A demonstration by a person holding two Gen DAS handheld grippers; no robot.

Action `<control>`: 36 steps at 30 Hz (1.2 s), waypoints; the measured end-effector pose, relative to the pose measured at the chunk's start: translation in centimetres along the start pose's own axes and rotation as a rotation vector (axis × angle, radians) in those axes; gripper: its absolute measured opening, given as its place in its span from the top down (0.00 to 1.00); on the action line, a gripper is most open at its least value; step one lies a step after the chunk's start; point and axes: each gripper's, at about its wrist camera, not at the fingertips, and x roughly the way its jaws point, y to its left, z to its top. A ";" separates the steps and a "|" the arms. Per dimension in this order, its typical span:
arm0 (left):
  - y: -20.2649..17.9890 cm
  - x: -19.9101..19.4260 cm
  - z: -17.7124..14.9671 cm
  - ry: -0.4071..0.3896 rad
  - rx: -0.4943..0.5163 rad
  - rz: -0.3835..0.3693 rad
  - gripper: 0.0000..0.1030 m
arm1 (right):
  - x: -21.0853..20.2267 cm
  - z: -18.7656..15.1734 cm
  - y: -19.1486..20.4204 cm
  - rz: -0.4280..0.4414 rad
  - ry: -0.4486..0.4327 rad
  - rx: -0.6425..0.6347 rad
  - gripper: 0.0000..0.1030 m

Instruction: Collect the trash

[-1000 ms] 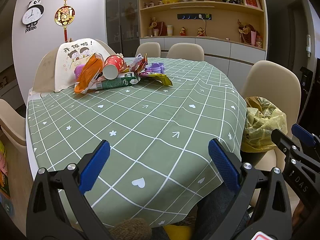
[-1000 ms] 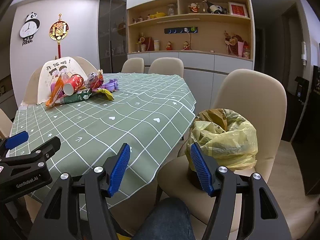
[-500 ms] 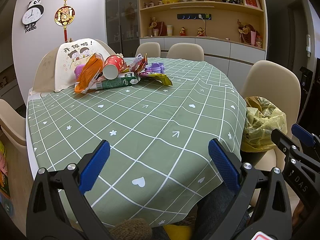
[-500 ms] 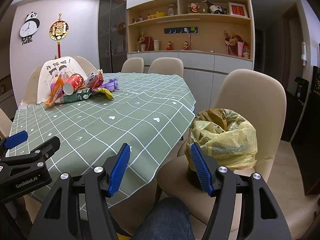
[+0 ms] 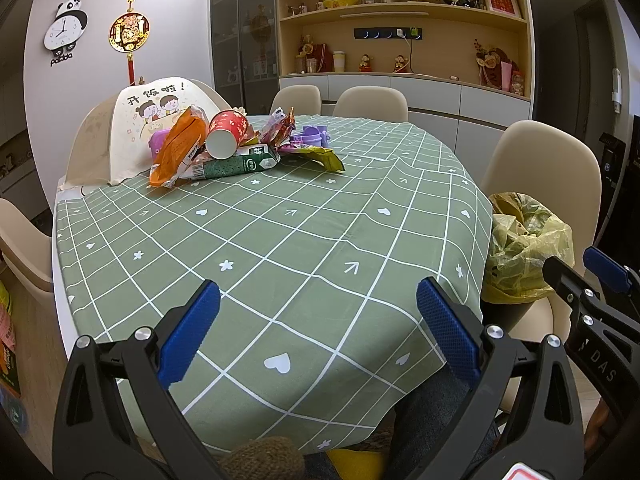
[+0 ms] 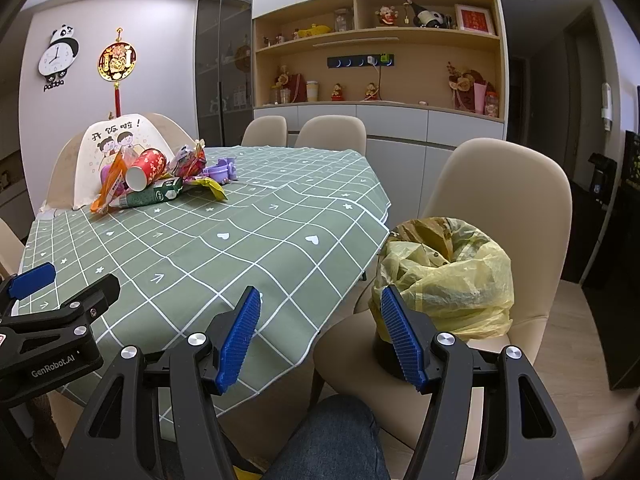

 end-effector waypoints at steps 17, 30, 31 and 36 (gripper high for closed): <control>0.0 0.0 0.0 0.001 0.000 0.000 0.09 | 0.0 0.0 -0.2 -0.002 0.002 0.004 0.42; 0.1 0.0 0.0 0.003 -0.003 -0.003 0.09 | 0.0 0.0 -0.3 -0.008 0.001 0.005 0.42; 0.2 0.0 -0.1 0.004 -0.005 -0.003 0.09 | -0.1 0.0 -0.3 -0.011 0.000 0.005 0.42; 1.1 0.3 0.3 0.013 -0.026 -0.008 0.09 | 0.4 0.3 -0.3 -0.031 0.001 -0.014 0.42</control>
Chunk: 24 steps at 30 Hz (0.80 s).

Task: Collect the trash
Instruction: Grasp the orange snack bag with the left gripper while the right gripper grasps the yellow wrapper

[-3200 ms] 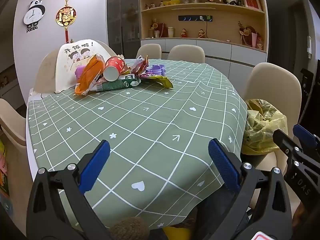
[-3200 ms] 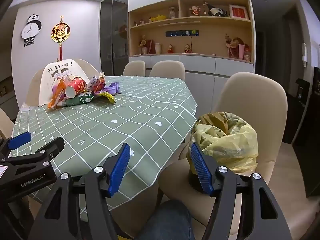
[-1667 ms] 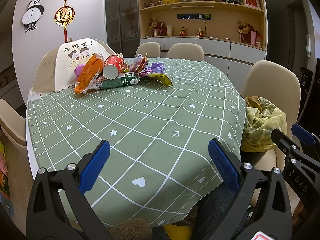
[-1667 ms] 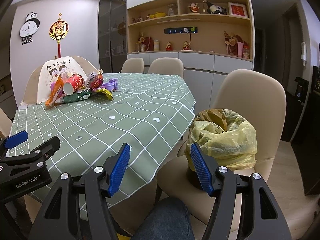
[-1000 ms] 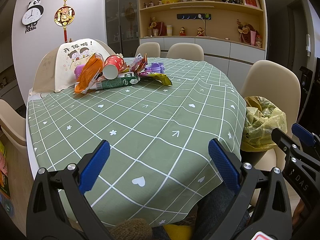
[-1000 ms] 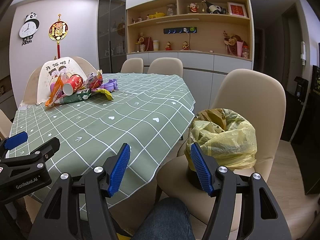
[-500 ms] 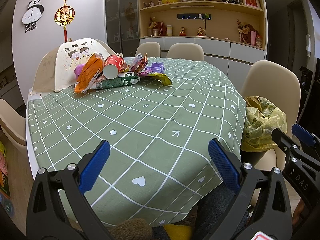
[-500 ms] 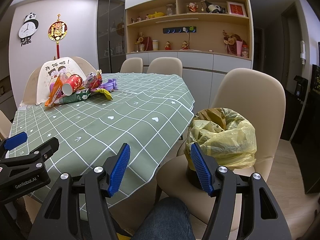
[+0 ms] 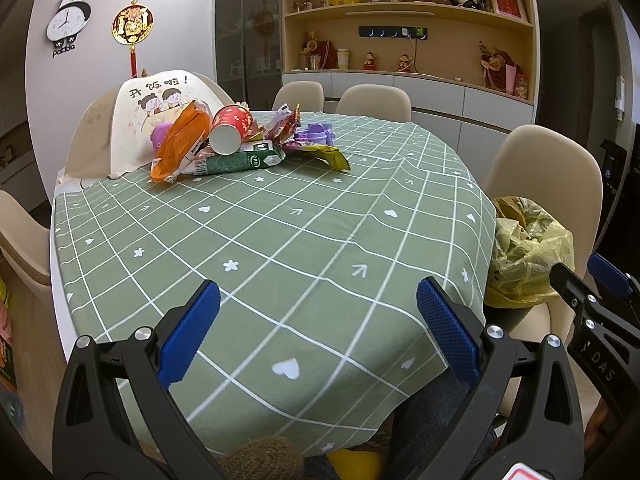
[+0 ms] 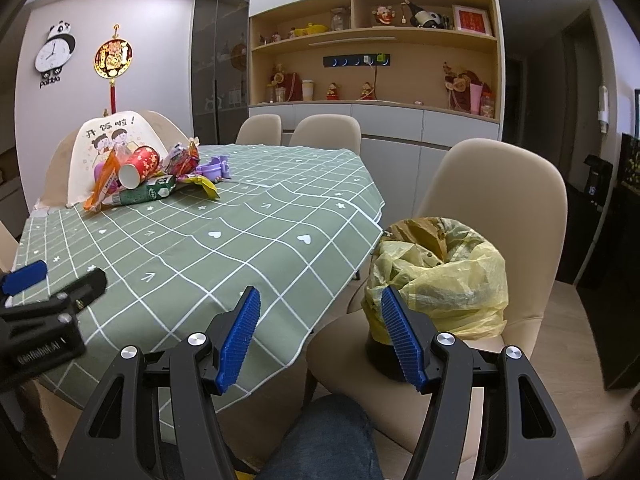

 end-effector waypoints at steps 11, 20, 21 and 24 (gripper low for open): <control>9.3 3.8 5.5 0.007 -0.087 -0.005 0.09 | 4.0 5.4 5.2 0.125 0.016 -0.128 0.42; 20.9 11.3 9.1 0.085 -0.178 0.027 0.09 | 11.6 9.9 10.8 0.256 0.122 -0.187 0.42; 22.0 12.2 9.6 0.086 -0.165 -0.007 0.09 | 12.6 10.2 11.3 0.271 0.143 -0.186 0.42; 24.0 14.6 11.3 0.101 -0.109 -0.118 0.09 | 14.8 10.8 11.9 0.289 0.187 -0.174 0.42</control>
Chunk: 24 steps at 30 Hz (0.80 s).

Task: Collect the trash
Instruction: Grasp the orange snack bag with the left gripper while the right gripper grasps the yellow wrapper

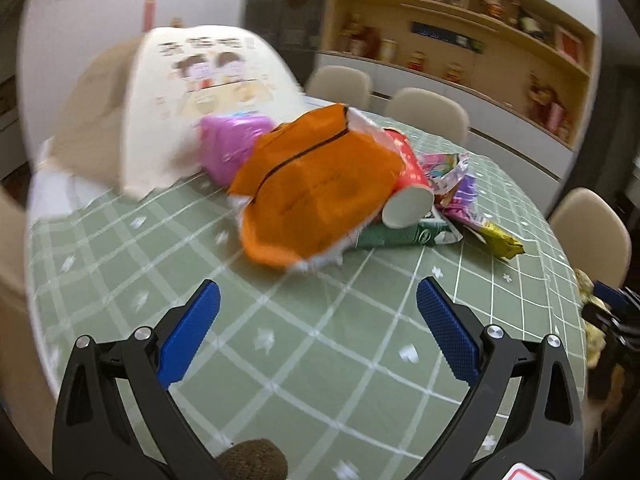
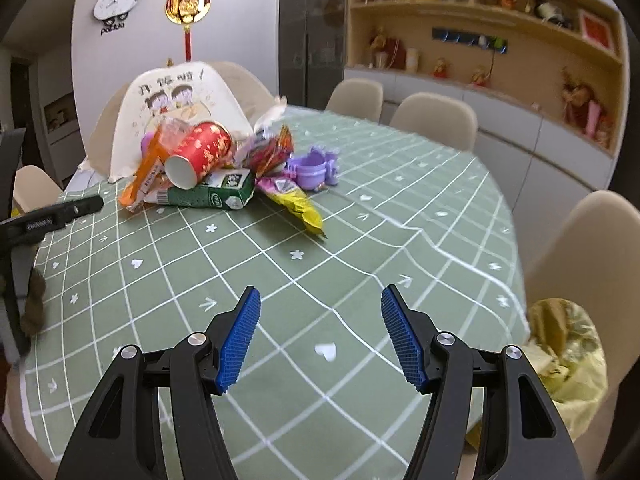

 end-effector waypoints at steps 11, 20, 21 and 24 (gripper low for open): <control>8.1 9.0 5.8 0.139 -0.212 -0.060 0.21 | 5.1 3.1 1.0 0.024 0.046 -0.010 0.42; 5.6 8.1 5.3 0.167 -0.179 -0.150 0.83 | 6.9 6.2 2.6 0.027 0.035 -0.118 0.42; 5.2 7.5 5.0 0.171 -0.166 -0.152 0.84 | 7.2 6.5 2.5 0.035 0.038 -0.114 0.42; 3.7 5.4 3.5 0.203 -0.121 -0.162 0.86 | 8.7 7.8 1.8 0.075 0.050 -0.085 0.42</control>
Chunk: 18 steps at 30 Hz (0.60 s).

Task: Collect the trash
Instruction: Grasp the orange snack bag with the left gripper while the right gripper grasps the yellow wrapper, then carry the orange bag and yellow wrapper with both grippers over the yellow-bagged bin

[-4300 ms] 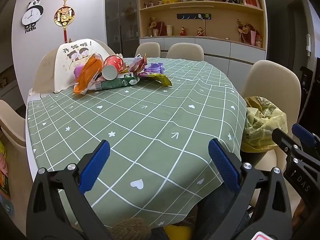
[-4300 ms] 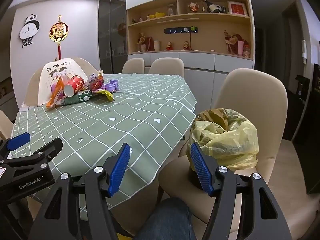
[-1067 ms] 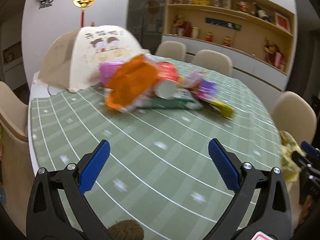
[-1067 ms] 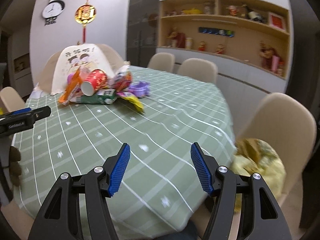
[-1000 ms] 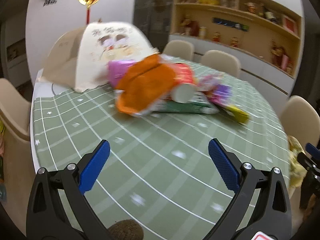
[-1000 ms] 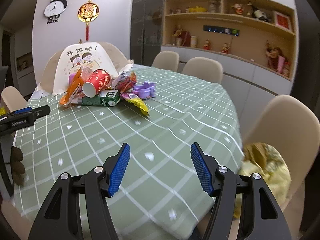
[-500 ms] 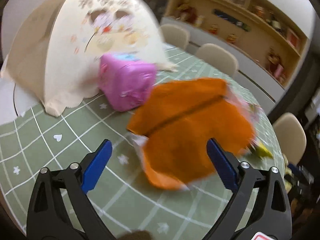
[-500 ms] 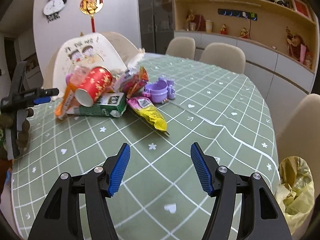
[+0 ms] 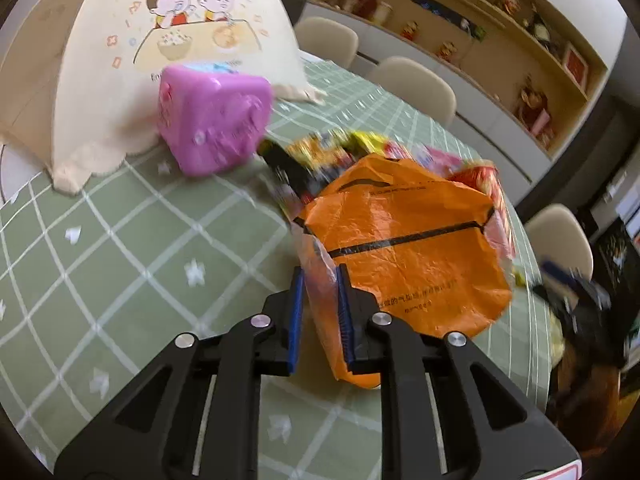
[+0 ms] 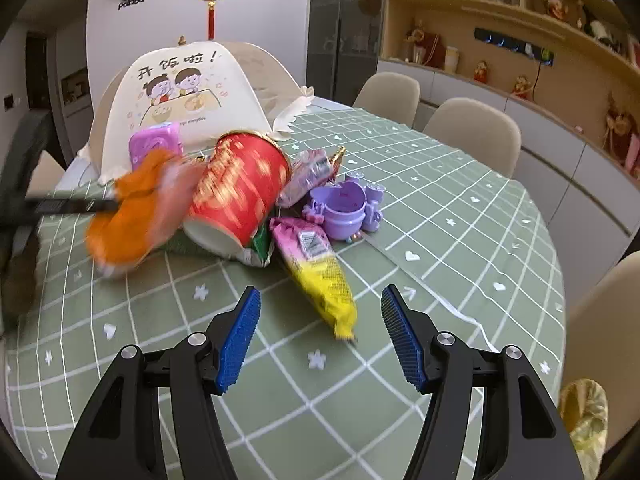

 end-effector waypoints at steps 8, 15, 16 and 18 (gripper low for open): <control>-2.1 -1.8 -3.7 0.045 0.071 -0.003 0.81 | 4.7 3.6 -1.2 0.070 0.052 0.039 0.42; -2.2 -2.9 -4.0 -0.007 0.032 0.019 0.54 | 7.7 2.3 -1.0 0.148 0.167 0.046 0.76; -2.3 -2.9 -4.0 -0.014 0.024 0.030 0.54 | 7.6 2.1 -0.9 0.133 0.176 0.042 0.78; -2.5 -2.7 -4.0 -0.020 0.023 0.047 0.54 | 6.9 1.6 -0.5 0.106 0.174 0.020 0.82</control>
